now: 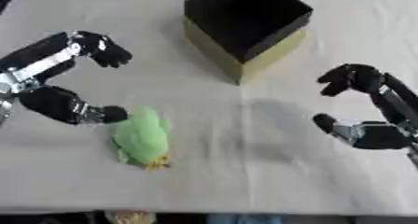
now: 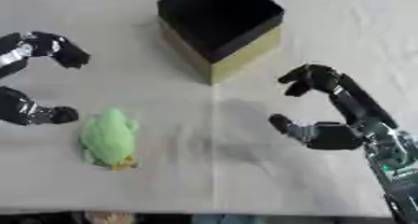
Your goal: Pick up objects on the table and place them in the box.
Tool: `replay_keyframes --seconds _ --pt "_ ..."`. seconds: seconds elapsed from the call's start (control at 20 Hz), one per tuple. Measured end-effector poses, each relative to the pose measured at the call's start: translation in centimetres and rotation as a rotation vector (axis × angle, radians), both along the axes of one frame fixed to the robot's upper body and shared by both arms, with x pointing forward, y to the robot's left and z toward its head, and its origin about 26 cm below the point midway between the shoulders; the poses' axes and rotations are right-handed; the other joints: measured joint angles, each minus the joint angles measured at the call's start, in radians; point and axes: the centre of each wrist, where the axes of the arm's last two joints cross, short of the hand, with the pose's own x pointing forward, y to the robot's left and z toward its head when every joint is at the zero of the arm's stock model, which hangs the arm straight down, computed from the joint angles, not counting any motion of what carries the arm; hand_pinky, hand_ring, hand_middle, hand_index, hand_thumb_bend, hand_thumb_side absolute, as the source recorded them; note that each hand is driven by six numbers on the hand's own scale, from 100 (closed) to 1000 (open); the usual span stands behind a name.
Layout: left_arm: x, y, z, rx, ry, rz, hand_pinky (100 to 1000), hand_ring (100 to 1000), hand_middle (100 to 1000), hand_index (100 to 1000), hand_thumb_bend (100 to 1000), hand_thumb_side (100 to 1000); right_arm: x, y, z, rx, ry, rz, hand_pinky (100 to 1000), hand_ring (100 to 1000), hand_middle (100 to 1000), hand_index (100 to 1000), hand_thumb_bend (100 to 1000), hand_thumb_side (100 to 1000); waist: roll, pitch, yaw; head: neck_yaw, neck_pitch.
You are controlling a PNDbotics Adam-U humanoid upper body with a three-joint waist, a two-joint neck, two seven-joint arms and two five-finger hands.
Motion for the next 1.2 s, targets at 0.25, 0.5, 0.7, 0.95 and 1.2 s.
replay_keyframes --seconds 0.25,0.5,0.7,0.95,1.2 --pt "0.0 -0.2 0.7 0.102 0.009 -0.034 745 747 735 828 701 537 0.0 0.0 0.0 -0.002 0.001 0.003 631 635 691 764 443 446 0.005 0.000 -0.006 -0.003 0.000" --pt "0.1 -0.6 1.4 0.218 0.032 -0.083 752 756 745 831 713 525 0.0 0.1 -0.1 -0.005 0.005 0.008 631 635 691 764 443 446 0.009 0.000 -0.012 -0.002 0.000" --pt "0.2 -1.3 1.5 0.296 0.058 -0.137 753 757 748 831 701 514 0.0 0.1 -0.2 -0.007 0.007 0.010 631 634 691 764 443 446 0.012 0.000 -0.017 0.000 0.000" --pt "0.6 -2.1 1.0 0.359 0.092 -0.191 750 752 741 826 674 502 0.0 0.1 -0.2 -0.008 0.007 0.011 630 634 691 763 442 447 0.013 0.000 -0.021 0.003 0.000" --pt "1.2 -2.3 0.1 0.407 0.115 -0.206 745 744 729 820 642 488 0.0 0.1 -0.2 -0.008 0.007 0.011 630 633 691 763 442 446 0.019 0.000 -0.024 0.004 0.000"
